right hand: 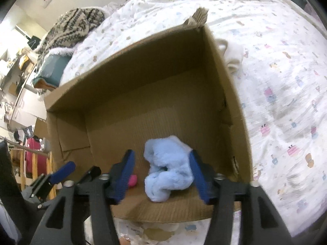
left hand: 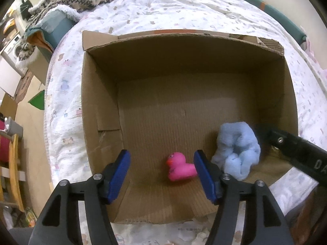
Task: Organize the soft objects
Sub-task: 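Lift both open tools up out of the box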
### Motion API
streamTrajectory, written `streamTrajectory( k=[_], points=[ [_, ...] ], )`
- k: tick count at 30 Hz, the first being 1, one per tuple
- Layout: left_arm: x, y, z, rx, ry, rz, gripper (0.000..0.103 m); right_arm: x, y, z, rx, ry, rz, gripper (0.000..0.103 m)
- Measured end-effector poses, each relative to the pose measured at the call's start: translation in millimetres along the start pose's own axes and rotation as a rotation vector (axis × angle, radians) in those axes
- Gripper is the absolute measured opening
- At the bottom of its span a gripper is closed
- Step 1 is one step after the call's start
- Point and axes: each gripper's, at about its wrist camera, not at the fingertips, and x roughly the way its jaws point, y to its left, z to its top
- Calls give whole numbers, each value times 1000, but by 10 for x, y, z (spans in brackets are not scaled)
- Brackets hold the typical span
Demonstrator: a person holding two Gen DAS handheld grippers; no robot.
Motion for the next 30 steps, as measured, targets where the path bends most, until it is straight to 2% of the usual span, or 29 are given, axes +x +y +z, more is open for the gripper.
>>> streamTrajectory(
  k=[15, 30],
  points=[
    [-301, 65, -157, -27, -41, -7, 64, -185, -73, -152, 24, -9, 6, 66],
    [-657, 162, -544, -73, -84, -12, 65, -474, -194, -567, 25, -17, 20, 66]
  ],
)
